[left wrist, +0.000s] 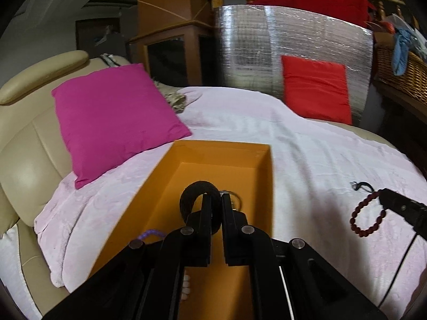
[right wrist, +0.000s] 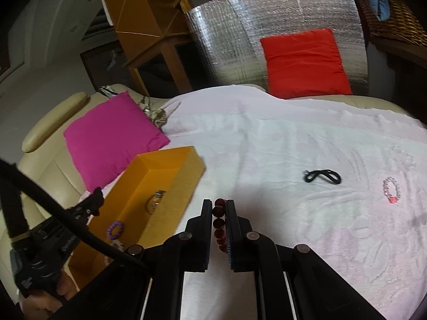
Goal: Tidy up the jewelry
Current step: 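Carry the red bracelet and hair tie over the orange box and open both tools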
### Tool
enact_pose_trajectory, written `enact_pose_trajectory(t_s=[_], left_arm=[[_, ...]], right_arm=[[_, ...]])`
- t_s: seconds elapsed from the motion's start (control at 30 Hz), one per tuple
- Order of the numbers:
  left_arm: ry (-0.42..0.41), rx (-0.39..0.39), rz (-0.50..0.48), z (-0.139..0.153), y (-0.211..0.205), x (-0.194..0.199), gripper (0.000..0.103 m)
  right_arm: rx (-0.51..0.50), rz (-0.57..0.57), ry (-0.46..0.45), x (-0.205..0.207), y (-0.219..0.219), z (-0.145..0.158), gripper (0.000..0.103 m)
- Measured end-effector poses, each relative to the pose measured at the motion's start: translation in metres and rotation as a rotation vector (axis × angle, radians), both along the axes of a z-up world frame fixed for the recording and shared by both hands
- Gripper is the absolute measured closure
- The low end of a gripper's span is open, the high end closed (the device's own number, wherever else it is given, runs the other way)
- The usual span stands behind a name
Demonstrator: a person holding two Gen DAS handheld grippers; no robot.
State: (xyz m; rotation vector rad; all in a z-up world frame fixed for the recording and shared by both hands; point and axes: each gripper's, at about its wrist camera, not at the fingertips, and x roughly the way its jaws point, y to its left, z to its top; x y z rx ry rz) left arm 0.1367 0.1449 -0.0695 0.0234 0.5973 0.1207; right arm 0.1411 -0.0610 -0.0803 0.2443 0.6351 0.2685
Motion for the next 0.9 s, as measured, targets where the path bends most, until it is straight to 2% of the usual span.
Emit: enact_pose_trajectory(t_s=[0.3, 0.53, 0.9], left_arm=[[-0.004, 0.001, 0.073, -0.001, 0.027, 0.0, 0.096], [-0.009, -0.017, 0.111, 0.0, 0.044, 0.0, 0.096], [-0.003, -0.024, 0.145, -0.003, 0.059, 0.003, 0.096]], right_arm=[[-0.041, 0.078, -0.051, -0.003, 0.042, 0.019, 0.093], [-0.018, 0.146, -0.066, -0.003, 0.077, 0.032, 0.093], [-0.01, 0.23, -0.013, -0.003, 0.121, 0.013, 0.092]])
